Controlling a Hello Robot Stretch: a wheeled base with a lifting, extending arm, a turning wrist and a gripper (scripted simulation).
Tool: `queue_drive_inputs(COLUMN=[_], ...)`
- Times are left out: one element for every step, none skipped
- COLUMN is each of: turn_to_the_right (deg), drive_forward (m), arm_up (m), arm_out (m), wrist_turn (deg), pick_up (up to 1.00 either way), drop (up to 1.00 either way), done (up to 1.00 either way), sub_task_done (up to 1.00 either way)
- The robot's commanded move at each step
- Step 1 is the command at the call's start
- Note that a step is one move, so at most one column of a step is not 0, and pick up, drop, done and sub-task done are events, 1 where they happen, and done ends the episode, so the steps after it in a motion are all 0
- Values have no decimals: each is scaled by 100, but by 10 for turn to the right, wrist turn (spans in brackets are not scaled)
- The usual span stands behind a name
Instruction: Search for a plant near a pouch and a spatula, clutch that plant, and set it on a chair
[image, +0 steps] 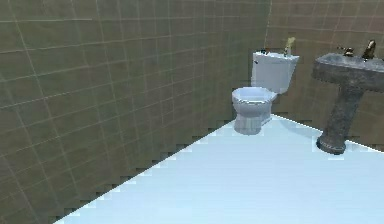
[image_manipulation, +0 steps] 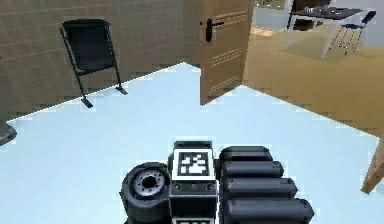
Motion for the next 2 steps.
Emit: queue_drive_inputs(turn_to_the_right=[-300,0], drive_forward=[0,15], arm_up=[0,0], arm_out=[0,0], wrist_turn=[0,0], pick_up=[0,0], drop=[0,0], done=[0,0], sub_task_done=[0,0])
